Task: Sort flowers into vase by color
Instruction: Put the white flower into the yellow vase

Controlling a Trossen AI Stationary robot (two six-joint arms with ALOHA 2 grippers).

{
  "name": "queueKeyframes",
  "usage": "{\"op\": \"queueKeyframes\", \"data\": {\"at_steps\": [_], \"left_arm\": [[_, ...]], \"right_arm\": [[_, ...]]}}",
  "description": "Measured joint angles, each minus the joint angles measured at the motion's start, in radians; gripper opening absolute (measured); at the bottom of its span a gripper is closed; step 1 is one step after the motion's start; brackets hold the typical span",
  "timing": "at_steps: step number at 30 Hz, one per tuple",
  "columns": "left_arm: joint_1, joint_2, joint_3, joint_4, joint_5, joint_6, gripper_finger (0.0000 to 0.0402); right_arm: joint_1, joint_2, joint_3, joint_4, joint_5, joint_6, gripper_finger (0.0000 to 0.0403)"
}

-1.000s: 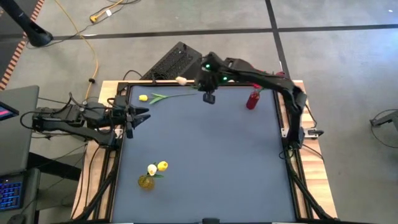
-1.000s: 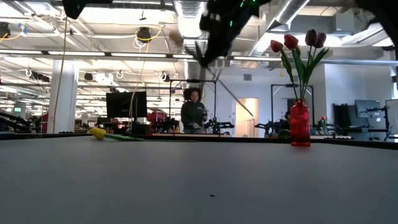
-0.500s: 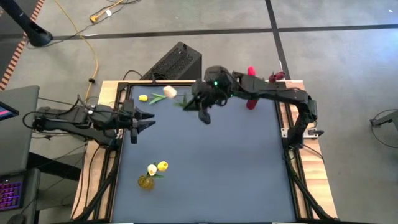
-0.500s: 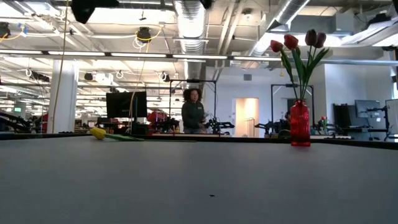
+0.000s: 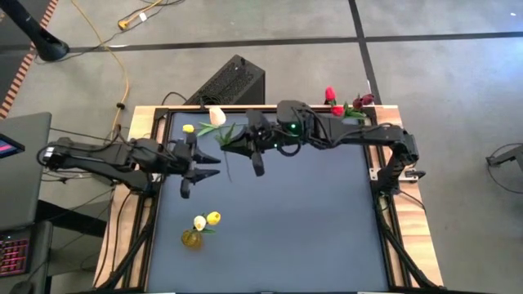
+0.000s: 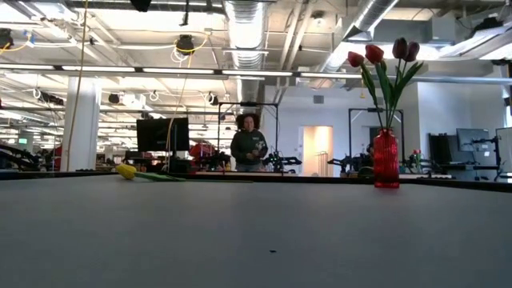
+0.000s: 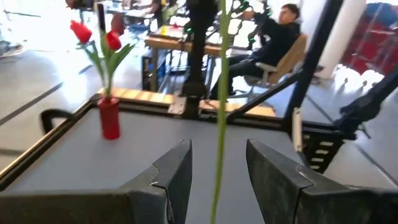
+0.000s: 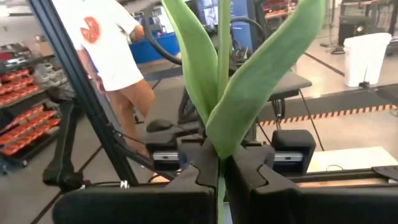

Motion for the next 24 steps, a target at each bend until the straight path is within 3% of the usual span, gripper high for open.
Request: {"op": "queueKeyframes", "data": {"at_steps": [19, 24], "left_arm": [[0.001, 0.076, 0.000, 0.139, 0.059, 0.000, 0.0138], [0.000, 0.076, 0.000, 0.139, 0.058, -0.001, 0.0104]], "right_arm": [[0.019, 0.001, -0.015, 0.068, 0.057, -0.009, 0.0038], [0.019, 0.001, -0.015, 0.067, 0.055, -0.009, 0.0040]]}}
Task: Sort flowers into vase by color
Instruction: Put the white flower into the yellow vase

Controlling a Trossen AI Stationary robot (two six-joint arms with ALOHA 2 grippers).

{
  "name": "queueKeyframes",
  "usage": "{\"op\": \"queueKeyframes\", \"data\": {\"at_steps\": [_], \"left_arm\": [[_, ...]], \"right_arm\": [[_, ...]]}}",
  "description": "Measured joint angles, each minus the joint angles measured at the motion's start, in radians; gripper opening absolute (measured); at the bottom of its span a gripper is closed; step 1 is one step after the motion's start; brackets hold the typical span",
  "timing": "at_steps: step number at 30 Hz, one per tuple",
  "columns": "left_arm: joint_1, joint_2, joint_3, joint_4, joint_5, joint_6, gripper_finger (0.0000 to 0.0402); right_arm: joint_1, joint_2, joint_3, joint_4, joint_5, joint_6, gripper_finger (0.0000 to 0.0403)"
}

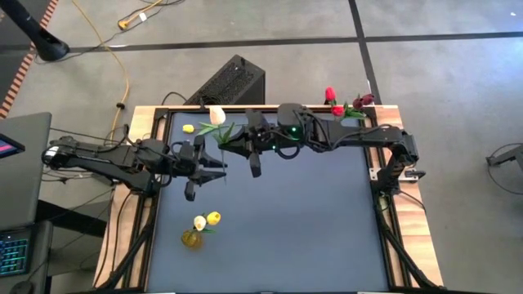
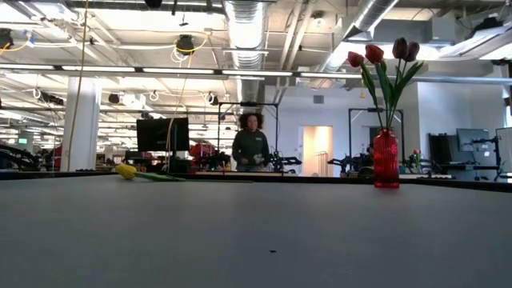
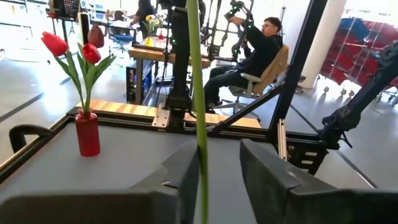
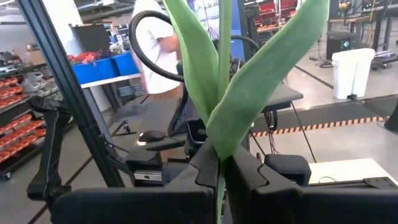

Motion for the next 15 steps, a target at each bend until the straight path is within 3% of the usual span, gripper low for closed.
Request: {"op": "queueKeyframes", "data": {"at_steps": [6, 11, 15], "left_arm": [[0.000, 0.000, 0.000, 0.000, -0.001, 0.018, 0.0011], [-0.001, 0.001, 0.000, -0.004, 0.000, 0.019, 0.0002], [0.000, -0.006, 0.000, 0.000, -0.018, 0.019, 0.0001]], "right_arm": [[0.000, 0.000, 0.000, 0.000, -0.050, 0.000, 0.0059], [0.000, 0.000, 0.000, -0.024, -0.069, 0.001, 0.0083], [-0.001, 0.000, 0.000, -0.052, -0.125, 0.000, 0.0131]]}}
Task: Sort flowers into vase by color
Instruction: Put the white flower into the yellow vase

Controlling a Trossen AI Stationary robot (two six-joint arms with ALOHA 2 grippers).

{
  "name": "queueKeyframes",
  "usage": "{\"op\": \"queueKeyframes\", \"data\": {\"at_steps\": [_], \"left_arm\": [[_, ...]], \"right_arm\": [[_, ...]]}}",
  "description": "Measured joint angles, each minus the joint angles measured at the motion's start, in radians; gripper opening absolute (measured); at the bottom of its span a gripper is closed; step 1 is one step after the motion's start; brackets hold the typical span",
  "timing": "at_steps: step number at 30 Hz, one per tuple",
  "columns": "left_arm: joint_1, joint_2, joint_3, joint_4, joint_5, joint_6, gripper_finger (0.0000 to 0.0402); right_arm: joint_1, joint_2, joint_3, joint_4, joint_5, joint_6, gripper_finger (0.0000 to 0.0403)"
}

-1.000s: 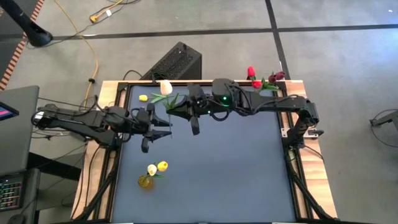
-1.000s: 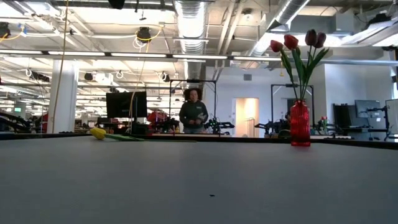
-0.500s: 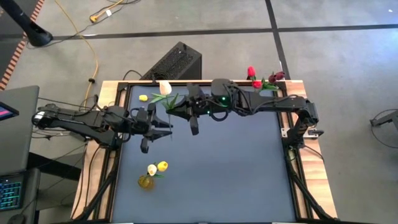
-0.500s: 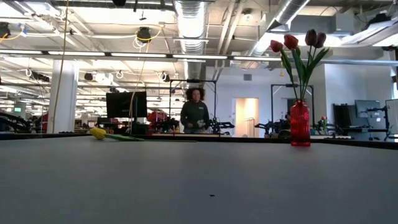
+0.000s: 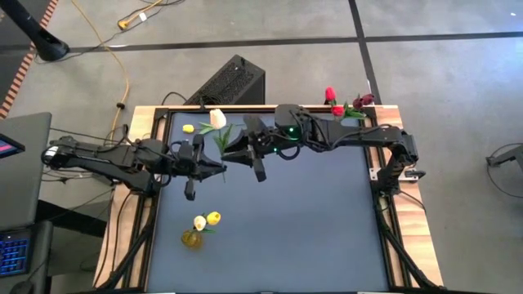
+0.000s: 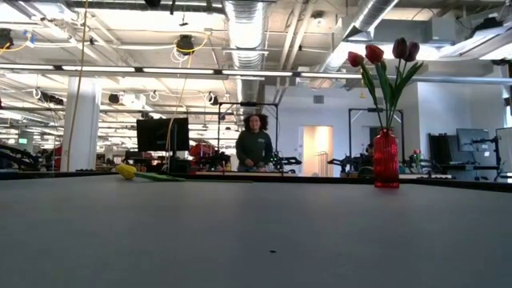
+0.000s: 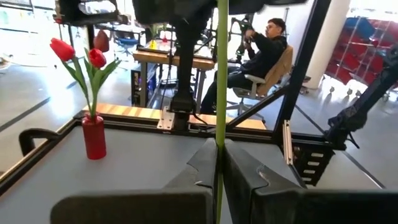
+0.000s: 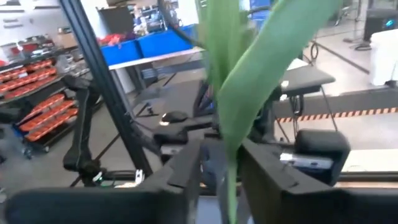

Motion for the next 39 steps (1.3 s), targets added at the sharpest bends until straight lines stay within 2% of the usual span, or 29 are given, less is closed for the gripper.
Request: {"op": "queueKeyframes", "data": {"at_steps": [4, 8, 14, 18, 21, 23, 30, 33, 39], "left_arm": [[0.000, -0.033, 0.000, -0.022, -0.012, 0.016, 0.0001], [0.000, -0.127, 0.000, -0.119, -0.005, -0.010, 0.0000], [-0.002, -0.312, 0.000, -0.368, 0.013, -0.148, 0.0000], [-0.024, -0.399, 0.000, -0.384, 0.134, -0.157, 0.0000], [-0.048, -0.440, -0.004, -0.346, 0.213, -0.131, 0.0000], [-0.068, -0.459, -0.041, -0.253, 0.251, -0.129, 0.0000], [-0.153, -0.489, -0.308, 0.178, 0.448, -0.171, 0.0000], [-0.184, -0.506, -0.388, 0.243, 0.496, -0.183, 0.0000], [-0.239, -0.528, -0.483, 0.278, 0.499, -0.193, 0.0000]], "right_arm": [[-0.002, -0.002, 0.000, -0.011, -0.030, -0.001, 0.0201], [-0.009, -0.015, 0.000, -0.065, -0.106, 0.011, 0.0256], [0.001, -0.040, 0.000, -0.203, -0.113, 0.018, 0.0270], [0.016, -0.047, 0.000, -0.234, -0.113, 0.018, 0.0270], [0.022, -0.048, 0.000, -0.237, -0.112, 0.019, 0.0270], [0.022, -0.048, 0.000, -0.240, -0.112, 0.031, 0.0270], [0.024, -0.048, 0.000, -0.239, -0.110, 0.075, 0.0270], [0.030, -0.048, 0.000, -0.240, -0.110, 0.088, 0.0270], [0.040, -0.047, 0.000, -0.240, -0.098, 0.123, 0.0270]]}}
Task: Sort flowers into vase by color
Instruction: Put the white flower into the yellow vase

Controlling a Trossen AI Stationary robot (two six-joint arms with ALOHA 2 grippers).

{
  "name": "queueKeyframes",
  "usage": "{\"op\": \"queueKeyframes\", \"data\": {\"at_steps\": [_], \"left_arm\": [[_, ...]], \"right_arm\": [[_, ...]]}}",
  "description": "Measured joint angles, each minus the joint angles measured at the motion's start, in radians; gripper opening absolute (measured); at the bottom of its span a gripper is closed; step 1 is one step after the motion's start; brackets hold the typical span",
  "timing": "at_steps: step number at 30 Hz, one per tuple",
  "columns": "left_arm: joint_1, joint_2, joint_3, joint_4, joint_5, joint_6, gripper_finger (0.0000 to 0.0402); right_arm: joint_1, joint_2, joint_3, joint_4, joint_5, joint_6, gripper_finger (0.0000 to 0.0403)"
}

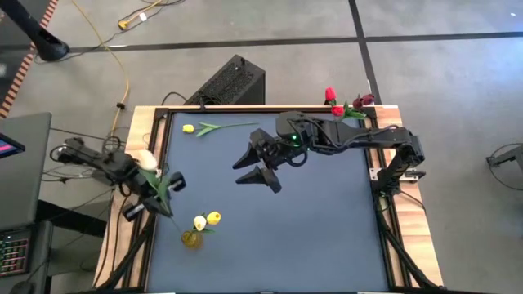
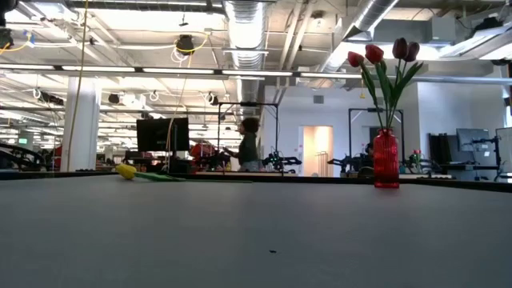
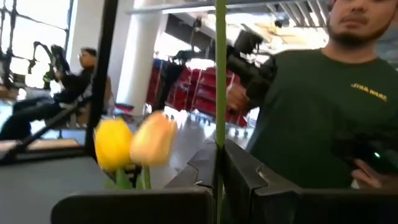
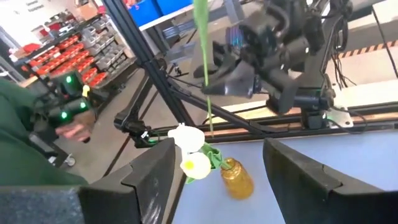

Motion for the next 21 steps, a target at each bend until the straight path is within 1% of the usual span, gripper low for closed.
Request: {"op": "queueKeyframes", "data": {"at_steps": [3, 9, 16, 21], "left_arm": [[-0.028, 0.008, -0.039, 0.012, -0.005, 0.019, 0.0000], [-0.061, 0.014, -0.105, 0.013, -0.009, 0.132, 0.0000], [-0.066, 0.013, -0.160, 0.012, -0.003, 0.173, 0.0000], [-0.066, 0.014, -0.197, 0.008, -0.002, 0.167, 0.0000]], "right_arm": [[-0.002, 0.000, 0.000, 0.000, 0.024, 0.015, 0.0270], [-0.020, 0.000, 0.000, -0.005, 0.036, 0.049, 0.0270], [-0.037, 0.000, 0.000, -0.017, 0.048, 0.118, 0.0270], [-0.043, 0.000, 0.000, -0.017, 0.049, 0.124, 0.0270]]}}
